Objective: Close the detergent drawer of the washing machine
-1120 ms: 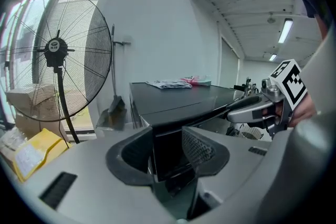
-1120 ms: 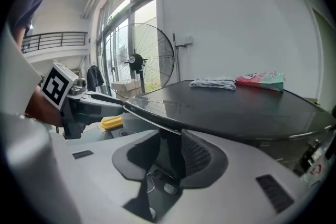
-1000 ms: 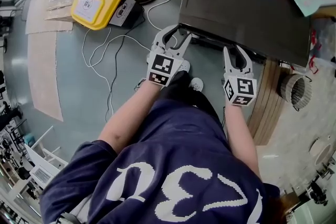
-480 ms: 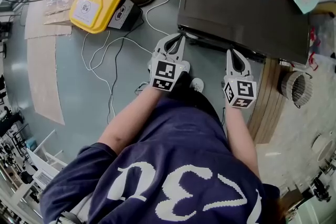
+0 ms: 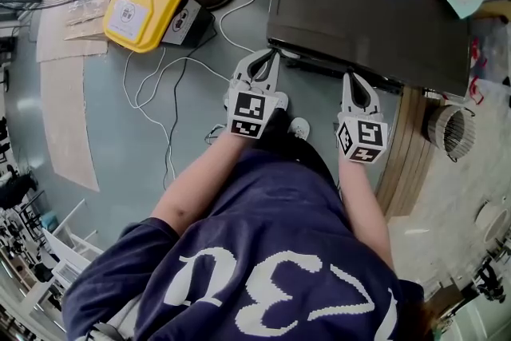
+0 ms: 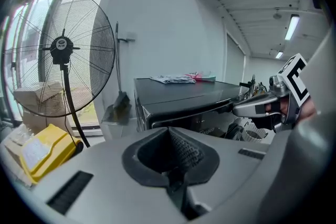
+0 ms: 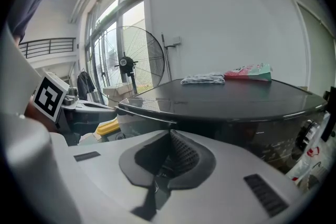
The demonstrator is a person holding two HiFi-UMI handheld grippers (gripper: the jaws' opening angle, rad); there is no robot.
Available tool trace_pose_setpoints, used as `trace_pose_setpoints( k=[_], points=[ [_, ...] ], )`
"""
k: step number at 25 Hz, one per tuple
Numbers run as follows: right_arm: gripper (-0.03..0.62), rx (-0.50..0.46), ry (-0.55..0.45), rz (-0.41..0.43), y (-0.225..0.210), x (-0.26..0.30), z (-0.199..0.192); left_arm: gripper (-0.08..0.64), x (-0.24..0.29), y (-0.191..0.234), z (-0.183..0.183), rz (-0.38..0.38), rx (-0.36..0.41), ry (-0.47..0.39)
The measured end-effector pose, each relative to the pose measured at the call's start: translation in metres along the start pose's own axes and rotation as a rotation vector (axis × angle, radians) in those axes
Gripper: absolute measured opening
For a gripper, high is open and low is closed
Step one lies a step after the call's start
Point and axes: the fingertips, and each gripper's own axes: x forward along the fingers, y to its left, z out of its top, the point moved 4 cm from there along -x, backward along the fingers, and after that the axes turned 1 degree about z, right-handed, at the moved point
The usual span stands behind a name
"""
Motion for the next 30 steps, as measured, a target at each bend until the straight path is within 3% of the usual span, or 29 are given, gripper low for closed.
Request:
trace_pose_setpoints(
  k=[16, 30],
  points=[
    [0.017, 0.038, -0.002, -0.010, -0.010, 0.014, 0.006, 0.018, 0.017, 0.004, 0.008, 0.019, -0.002, 0.014],
    [0.017, 0.008, 0.006, 0.014, -0.009, 0.014, 0.005, 0.020, 0.016, 0.004, 0.007, 0.024, 0.021, 0.005]
  ],
)
